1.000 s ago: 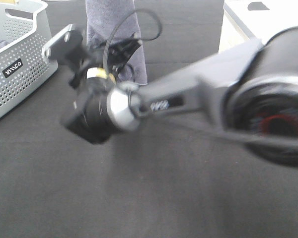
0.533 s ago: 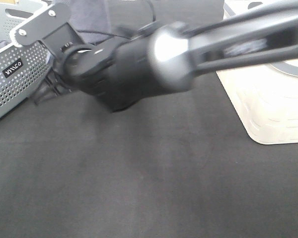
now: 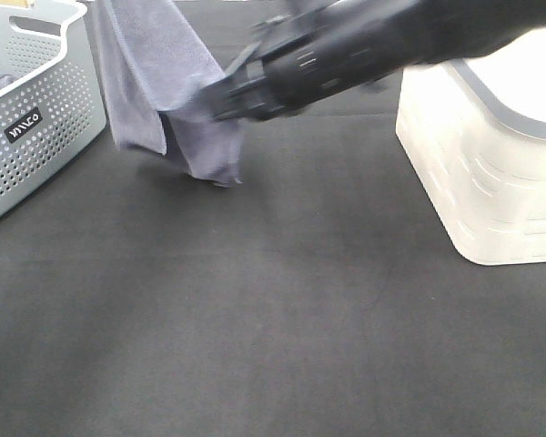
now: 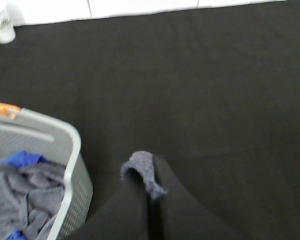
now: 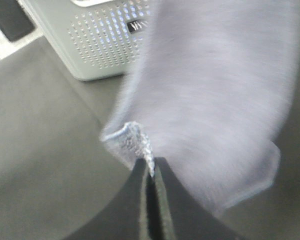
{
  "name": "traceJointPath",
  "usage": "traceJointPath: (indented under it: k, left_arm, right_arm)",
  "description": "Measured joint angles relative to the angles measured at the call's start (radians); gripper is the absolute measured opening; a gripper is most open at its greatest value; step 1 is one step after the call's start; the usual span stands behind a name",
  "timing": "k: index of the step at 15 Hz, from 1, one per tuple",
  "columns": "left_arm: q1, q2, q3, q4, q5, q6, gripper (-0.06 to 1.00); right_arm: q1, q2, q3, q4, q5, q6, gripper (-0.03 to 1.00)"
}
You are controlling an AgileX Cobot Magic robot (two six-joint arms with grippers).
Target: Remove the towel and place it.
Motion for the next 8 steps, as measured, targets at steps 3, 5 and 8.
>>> traceJointPath:
  k: [3, 5, 8]
  left_arm:
    - [0.067, -0.028, 0.061, -0.081, 0.018, 0.025, 0.0]
    - [0.069, -0.08, 0.182, -0.095, -0.008, 0.029, 0.0]
    - [0.069, -0.194, 0.414, -0.098, -0.158, 0.0, 0.0]
  right_arm:
    - [-0.091, -0.05, -0.054, -0.389, 0.14, 0.31, 0.02]
    - [-0.092, -0.056, -0.148, -0.62, 0.18, 0.464, 0.02]
    - [-0.093, -0.056, -0.278, -0.837, 0.181, 0.592, 0.02]
